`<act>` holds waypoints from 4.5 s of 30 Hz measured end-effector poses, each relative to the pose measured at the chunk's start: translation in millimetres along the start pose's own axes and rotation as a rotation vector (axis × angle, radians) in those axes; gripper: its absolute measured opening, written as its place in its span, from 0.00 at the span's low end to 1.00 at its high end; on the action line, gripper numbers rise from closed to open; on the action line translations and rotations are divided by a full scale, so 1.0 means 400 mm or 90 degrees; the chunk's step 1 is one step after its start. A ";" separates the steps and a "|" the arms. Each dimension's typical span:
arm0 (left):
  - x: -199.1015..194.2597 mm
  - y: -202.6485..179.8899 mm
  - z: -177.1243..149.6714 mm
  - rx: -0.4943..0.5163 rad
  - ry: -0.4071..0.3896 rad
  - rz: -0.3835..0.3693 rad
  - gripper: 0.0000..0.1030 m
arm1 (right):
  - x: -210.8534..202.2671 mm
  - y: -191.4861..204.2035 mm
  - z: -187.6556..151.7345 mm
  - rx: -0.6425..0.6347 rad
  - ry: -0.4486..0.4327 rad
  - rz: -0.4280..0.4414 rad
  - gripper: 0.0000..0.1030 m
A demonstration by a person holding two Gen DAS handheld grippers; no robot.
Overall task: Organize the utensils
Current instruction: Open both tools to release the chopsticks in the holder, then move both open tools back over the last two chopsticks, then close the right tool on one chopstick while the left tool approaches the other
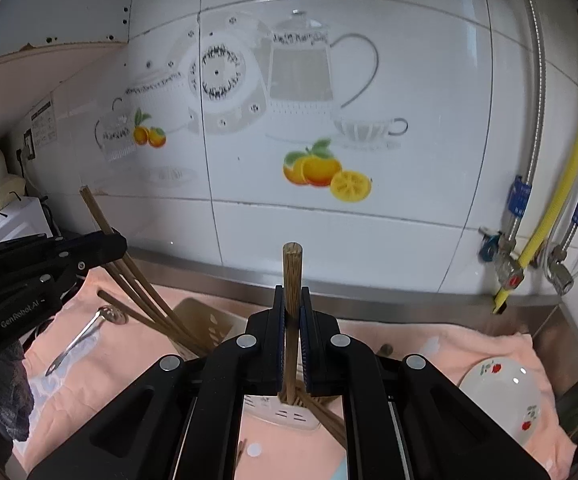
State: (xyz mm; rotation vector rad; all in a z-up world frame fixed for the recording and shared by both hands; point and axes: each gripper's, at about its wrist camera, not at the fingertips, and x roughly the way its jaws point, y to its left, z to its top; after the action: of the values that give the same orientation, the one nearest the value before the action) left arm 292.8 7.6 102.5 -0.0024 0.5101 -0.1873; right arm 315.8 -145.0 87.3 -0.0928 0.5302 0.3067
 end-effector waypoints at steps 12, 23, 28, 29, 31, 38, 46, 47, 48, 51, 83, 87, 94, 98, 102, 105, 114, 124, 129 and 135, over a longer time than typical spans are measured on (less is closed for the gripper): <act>-0.001 0.015 -0.013 -0.014 0.014 0.001 0.06 | -0.003 -0.008 -0.026 0.005 0.011 -0.001 0.17; -0.106 -0.007 -0.026 -0.010 -0.023 0.001 0.24 | -0.111 0.006 -0.031 -0.010 -0.028 -0.008 0.46; -0.167 -0.013 -0.057 -0.007 -0.033 0.004 0.45 | -0.170 0.012 -0.053 -0.013 -0.041 -0.011 0.57; -0.182 -0.014 -0.066 -0.004 -0.037 0.004 0.45 | -0.180 0.013 -0.061 -0.014 -0.043 -0.013 0.57; -0.207 -0.016 -0.084 -0.005 -0.040 0.005 0.53 | -0.199 0.015 -0.073 -0.015 -0.046 -0.017 0.64; -0.269 -0.004 -0.175 -0.019 -0.031 0.012 0.71 | -0.277 0.034 -0.129 -0.023 -0.062 -0.017 0.76; -0.300 0.007 -0.292 -0.038 -0.004 0.019 0.83 | -0.333 0.066 -0.224 -0.017 -0.055 0.006 0.86; -0.302 0.008 -0.304 -0.038 -0.001 0.018 0.85 | -0.336 0.072 -0.244 -0.019 -0.051 0.007 0.86; -0.304 0.008 -0.313 -0.037 0.001 0.020 0.85 | -0.339 0.076 -0.257 -0.021 -0.049 0.006 0.88; -0.317 0.011 -0.355 -0.037 0.004 0.035 0.88 | -0.344 0.090 -0.307 -0.027 -0.043 0.006 0.89; -0.361 0.106 -0.559 -0.143 0.045 0.076 0.93 | -0.175 0.220 -0.664 0.004 0.127 0.023 0.77; -0.365 0.115 -0.567 -0.146 0.044 0.078 0.93 | -0.153 0.222 -0.671 0.021 0.139 0.024 0.64; -0.361 0.132 -0.588 -0.161 0.051 0.075 0.93 | -0.117 0.229 -0.678 0.042 0.164 0.023 0.45; -0.359 0.136 -0.598 -0.163 0.054 0.074 0.93 | -0.100 0.230 -0.680 0.050 0.174 0.020 0.38; -0.360 0.143 -0.603 -0.168 0.053 0.075 0.93 | -0.085 0.230 -0.680 0.062 0.183 0.023 0.30; -0.360 0.144 -0.604 -0.170 0.052 0.074 0.93 | -0.077 0.229 -0.682 0.067 0.189 0.020 0.26; -0.352 0.139 -0.613 -0.172 0.060 0.071 0.93 | -0.054 0.235 -0.694 0.081 0.201 0.017 0.17; -0.344 0.117 -0.616 -0.166 0.067 0.067 0.93 | -0.050 0.226 -0.699 0.086 0.195 0.011 0.09; -0.340 0.103 -0.620 -0.163 0.073 0.068 0.93 | -0.050 0.226 -0.699 0.091 0.191 0.007 0.09; -0.339 0.077 -0.622 -0.152 0.079 0.062 0.93 | -0.059 0.218 -0.701 0.099 0.182 0.012 0.07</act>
State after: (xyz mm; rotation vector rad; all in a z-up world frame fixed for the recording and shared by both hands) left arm 61.4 73.1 -50.3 -0.1996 0.6533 -0.0309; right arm 133.9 -114.9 -142.6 0.0197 0.8371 0.2706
